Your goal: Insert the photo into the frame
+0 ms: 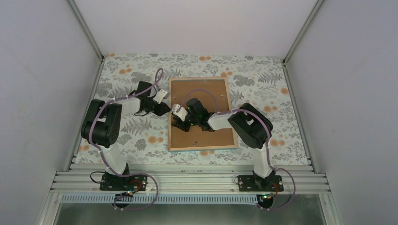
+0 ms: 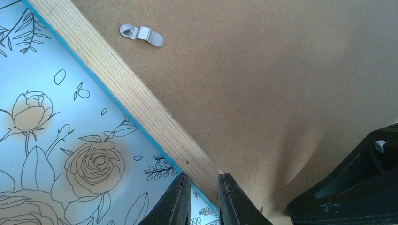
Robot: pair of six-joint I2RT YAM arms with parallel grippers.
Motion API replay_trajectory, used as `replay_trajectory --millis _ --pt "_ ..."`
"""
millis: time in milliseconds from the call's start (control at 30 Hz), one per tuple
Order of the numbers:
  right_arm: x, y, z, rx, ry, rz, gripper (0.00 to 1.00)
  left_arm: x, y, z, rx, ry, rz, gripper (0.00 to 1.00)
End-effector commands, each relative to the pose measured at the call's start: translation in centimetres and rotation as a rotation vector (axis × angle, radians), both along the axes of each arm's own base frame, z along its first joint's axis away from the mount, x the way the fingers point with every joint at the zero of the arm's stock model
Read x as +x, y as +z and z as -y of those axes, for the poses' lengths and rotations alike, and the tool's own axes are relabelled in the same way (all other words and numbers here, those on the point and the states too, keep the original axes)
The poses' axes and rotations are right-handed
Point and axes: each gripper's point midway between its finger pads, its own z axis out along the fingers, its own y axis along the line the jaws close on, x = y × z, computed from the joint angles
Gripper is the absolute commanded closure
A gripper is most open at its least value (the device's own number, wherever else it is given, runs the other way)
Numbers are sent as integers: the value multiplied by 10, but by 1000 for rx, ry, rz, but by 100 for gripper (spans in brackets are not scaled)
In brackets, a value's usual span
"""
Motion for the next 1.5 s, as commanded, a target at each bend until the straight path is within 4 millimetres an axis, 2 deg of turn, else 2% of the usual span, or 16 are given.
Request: replay_trajectory --millis 0,133,233,333,433,500,600,800,967,1133,1267,1467 --pt "-19 -9 11 -50 19 -99 63 -29 -20 6 18 -48 -93 84" --pt "-11 44 11 35 49 -88 61 -13 4 2 -3 -30 -10 82" --pt "3 71 18 66 46 -85 59 -3 23 3 -25 -41 51 80" --pt "30 81 29 79 4 -118 58 6 38 5 -52 -44 94 78" --pt "63 81 41 96 -79 -180 59 17 41 4 -55 -29 107 78" --pt "88 78 47 96 -158 -215 62 28 40 0 -48 0 111 78" --pt "116 71 47 87 -245 -249 66 45 39 -6 -50 40 115 78" --pt "141 51 34 85 -293 -302 74 66 33 -3 -69 64 113 78" --pt "149 23 23 89 -300 -387 80 77 23 0 -72 72 100 78" --pt "161 -14 36 12 -413 -386 91 76 5 0 -68 80 59 78" --pt "155 -35 37 -48 -415 -373 91 77 1 0 -69 81 35 78" --pt "129 -60 34 -99 -355 -403 90 71 -5 0 -73 95 4 78"
